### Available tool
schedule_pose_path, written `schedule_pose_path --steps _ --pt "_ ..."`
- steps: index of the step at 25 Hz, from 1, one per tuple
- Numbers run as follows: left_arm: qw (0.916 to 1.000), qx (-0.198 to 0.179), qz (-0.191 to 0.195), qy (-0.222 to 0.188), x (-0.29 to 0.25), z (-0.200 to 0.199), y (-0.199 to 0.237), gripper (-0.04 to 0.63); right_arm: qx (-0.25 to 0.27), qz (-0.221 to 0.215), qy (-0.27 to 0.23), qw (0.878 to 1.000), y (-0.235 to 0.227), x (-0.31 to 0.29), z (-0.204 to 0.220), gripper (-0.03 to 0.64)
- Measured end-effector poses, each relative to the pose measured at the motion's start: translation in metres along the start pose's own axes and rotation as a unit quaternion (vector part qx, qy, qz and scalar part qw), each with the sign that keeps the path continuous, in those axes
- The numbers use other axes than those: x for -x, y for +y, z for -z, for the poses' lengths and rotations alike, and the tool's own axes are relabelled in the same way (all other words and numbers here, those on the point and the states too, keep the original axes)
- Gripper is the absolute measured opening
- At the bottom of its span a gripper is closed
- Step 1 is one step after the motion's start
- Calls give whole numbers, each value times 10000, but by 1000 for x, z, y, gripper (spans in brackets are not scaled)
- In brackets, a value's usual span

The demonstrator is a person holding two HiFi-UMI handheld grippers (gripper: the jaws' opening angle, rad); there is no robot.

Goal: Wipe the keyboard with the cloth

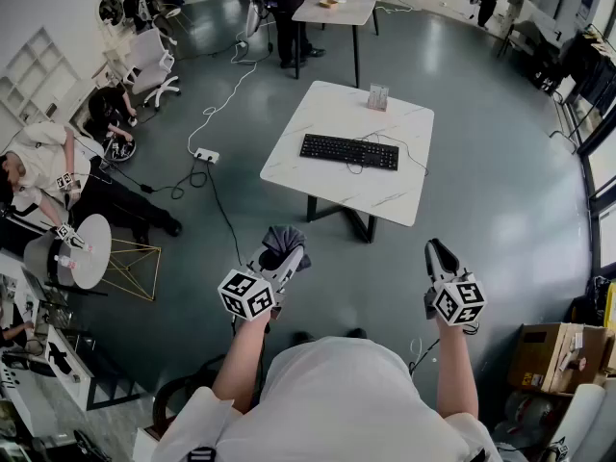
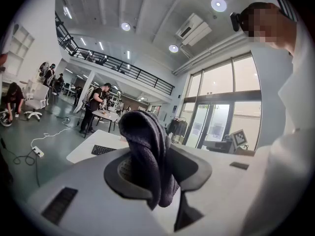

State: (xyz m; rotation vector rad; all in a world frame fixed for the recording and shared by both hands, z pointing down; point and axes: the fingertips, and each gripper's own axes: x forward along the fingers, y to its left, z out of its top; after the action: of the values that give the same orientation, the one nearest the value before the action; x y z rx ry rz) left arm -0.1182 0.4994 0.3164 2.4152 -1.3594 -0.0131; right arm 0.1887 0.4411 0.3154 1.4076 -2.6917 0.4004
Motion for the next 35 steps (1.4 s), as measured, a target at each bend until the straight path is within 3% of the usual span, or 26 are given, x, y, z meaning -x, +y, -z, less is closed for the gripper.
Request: schedule_pose_path --steps 21,35 --pt "10000 -18 -31 41 -9 3 -7 126 -155 -58 -46 9999 -12 -2 2 56" --pt "9996 30 -289 -59 -39 21 -35 126 14 -475 23 9989 -46 -3 -4 57"
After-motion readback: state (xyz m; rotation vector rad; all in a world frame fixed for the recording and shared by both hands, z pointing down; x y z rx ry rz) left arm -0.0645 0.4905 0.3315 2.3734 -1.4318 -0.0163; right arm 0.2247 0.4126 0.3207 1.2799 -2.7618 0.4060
